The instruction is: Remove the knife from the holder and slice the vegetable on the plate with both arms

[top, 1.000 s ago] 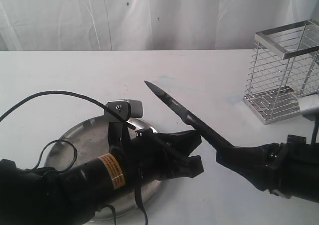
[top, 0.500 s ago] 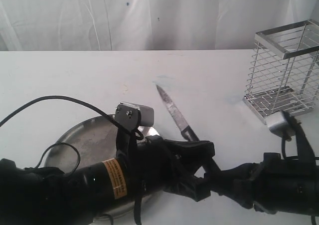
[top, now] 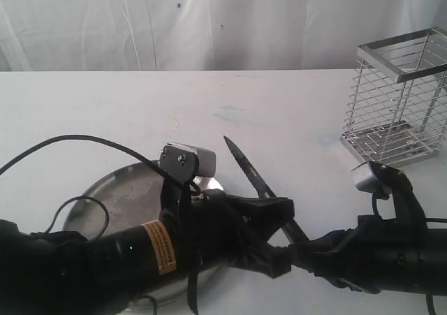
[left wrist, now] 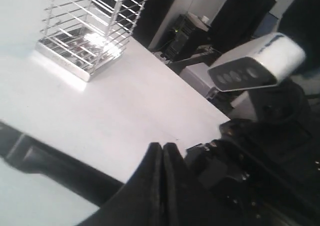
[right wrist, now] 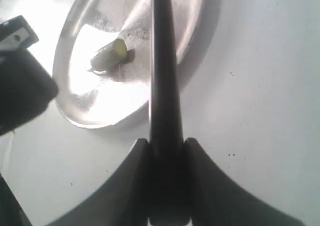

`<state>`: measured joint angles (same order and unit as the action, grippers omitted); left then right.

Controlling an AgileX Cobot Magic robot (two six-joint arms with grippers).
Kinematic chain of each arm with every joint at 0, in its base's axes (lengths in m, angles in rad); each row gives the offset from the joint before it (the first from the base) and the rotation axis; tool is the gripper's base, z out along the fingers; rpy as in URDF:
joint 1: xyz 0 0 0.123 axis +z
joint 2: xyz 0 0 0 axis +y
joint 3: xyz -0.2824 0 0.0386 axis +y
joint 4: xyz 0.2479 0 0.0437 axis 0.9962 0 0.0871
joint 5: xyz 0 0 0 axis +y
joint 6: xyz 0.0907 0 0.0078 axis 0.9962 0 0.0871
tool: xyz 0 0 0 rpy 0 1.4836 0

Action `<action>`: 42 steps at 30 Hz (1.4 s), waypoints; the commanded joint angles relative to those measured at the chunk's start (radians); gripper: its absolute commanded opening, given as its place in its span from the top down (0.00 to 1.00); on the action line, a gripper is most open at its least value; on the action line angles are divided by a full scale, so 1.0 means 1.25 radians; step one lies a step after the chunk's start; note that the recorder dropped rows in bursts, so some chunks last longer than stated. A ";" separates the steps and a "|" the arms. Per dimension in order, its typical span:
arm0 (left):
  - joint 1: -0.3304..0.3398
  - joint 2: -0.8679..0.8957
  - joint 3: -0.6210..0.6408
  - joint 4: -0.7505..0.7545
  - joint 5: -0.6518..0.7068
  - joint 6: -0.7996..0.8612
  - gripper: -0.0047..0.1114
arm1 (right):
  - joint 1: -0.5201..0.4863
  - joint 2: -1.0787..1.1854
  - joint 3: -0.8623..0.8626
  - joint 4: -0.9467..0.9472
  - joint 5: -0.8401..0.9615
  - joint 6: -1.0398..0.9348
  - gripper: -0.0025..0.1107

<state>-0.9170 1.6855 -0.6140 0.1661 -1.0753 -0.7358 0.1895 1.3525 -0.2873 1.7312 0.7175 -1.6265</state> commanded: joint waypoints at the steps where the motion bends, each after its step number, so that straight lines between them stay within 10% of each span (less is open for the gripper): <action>1: 0.032 -0.025 0.007 -0.113 0.167 0.013 0.96 | 0.004 -0.010 -0.012 0.011 0.062 -0.031 0.98; 20: 0.046 0.111 -0.012 -0.024 -0.108 -0.082 0.96 | 0.041 -0.006 -0.016 0.011 0.109 -0.065 0.98; 30: 0.046 0.111 -0.068 0.057 -0.042 -0.109 0.96 | 0.041 0.066 -0.016 0.011 0.109 -0.085 0.98; 42: 0.080 0.009 -0.067 -0.069 0.271 0.213 0.96 | 0.041 0.017 -0.016 0.011 0.025 -0.030 0.98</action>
<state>-0.8456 1.7746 -0.6953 0.0970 -0.8222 -0.5765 0.2390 1.4017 -0.3069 1.7456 0.7482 -1.6891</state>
